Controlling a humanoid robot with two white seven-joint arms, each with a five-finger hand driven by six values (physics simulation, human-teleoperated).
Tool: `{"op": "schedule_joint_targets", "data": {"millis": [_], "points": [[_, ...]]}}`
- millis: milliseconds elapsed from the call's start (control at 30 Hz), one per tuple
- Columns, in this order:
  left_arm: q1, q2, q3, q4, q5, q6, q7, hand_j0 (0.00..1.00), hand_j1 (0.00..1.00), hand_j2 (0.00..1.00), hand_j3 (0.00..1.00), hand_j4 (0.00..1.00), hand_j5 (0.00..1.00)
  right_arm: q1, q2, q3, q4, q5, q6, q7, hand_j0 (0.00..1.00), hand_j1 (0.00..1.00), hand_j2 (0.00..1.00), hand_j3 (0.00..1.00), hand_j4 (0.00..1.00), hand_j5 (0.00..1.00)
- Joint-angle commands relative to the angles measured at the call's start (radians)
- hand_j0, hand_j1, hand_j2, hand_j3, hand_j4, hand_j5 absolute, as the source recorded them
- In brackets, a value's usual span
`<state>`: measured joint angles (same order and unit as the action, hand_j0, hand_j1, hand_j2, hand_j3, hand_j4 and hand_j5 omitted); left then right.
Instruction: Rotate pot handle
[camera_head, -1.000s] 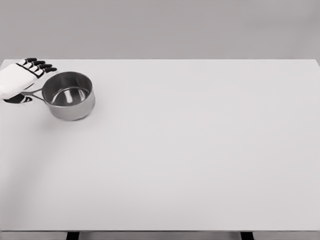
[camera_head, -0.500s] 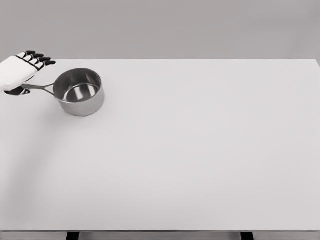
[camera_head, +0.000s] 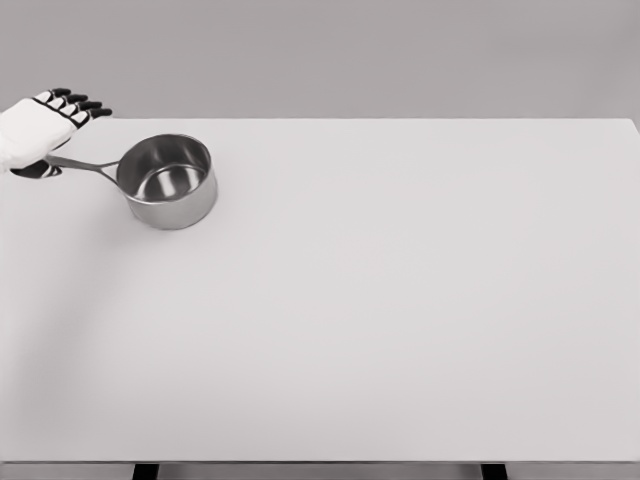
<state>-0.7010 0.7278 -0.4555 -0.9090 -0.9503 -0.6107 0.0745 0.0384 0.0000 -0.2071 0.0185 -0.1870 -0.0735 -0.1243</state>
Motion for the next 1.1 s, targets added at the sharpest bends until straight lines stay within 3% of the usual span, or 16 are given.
{"op": "schedule_joint_targets", "data": {"millis": [0,333,467,600,667,733,800,900,1067], "points": [[0.0,-0.011,0.001,0.022,-0.004,0.0,0.001,1.0,1.0,1.0,1.0,1.0,1.0,0.0,0.0,0.0,0.0,0.0,0.0,0.0,1.0,1.0,1.0,1.0,1.0,1.0],[0.002,-0.002,-0.002,0.039,-0.013,0.0,0.001,1.0,1.0,1.0,1.0,1.0,1.0,0.0,0.0,0.0,0.0,0.0,0.0,0.0,1.0,1.0,1.0,1.0,1.0,1.0],[0.009,0.088,-0.002,0.042,-0.01,0.0,0.001,1.0,1.0,1.0,1.0,1.0,1.0,-0.002,0.0,0.0,0.0,0.0,0.0,0.0,1.0,1.0,1.0,1.0,1.0,1.0],[0.012,0.107,0.0,0.03,0.001,0.0,0.004,1.0,1.0,1.0,1.0,1.0,1.0,0.0,0.0,-0.002,0.0,0.0,0.0,0.0,1.0,1.0,1.0,1.0,1.0,1.0],[0.015,0.105,-0.002,-0.004,0.057,0.0,0.007,1.0,1.0,1.0,1.0,1.0,1.0,0.0,0.0,-0.001,0.0,0.0,0.0,0.0,1.0,1.0,1.0,1.0,1.0,1.0],[0.063,0.108,0.0,-0.06,0.096,0.0,0.007,1.0,1.0,1.0,1.0,1.0,1.0,0.0,0.0,-0.002,0.0,0.0,0.0,0.0,1.0,1.0,1.0,1.0,1.0,1.0],[0.071,0.15,0.0,-0.128,0.148,0.0,0.007,1.0,1.0,1.0,1.0,1.0,1.0,0.0,0.0,-0.002,0.0,0.0,0.0,0.0,1.0,1.0,1.0,1.0,1.0,1.0],[0.092,0.214,0.0,-0.149,0.257,0.0,0.008,1.0,1.0,1.0,1.0,1.0,1.0,-0.002,0.0,-0.002,0.0,0.0,0.0,0.0,1.0,1.0,1.0,1.0,1.0,1.0],[0.121,0.243,0.0,-0.217,0.314,0.0,0.008,1.0,1.0,1.0,1.0,1.0,1.0,0.0,0.0,-0.002,0.0,0.0,0.0,0.0,1.0,1.0,1.0,1.0,1.0,1.0]]}}
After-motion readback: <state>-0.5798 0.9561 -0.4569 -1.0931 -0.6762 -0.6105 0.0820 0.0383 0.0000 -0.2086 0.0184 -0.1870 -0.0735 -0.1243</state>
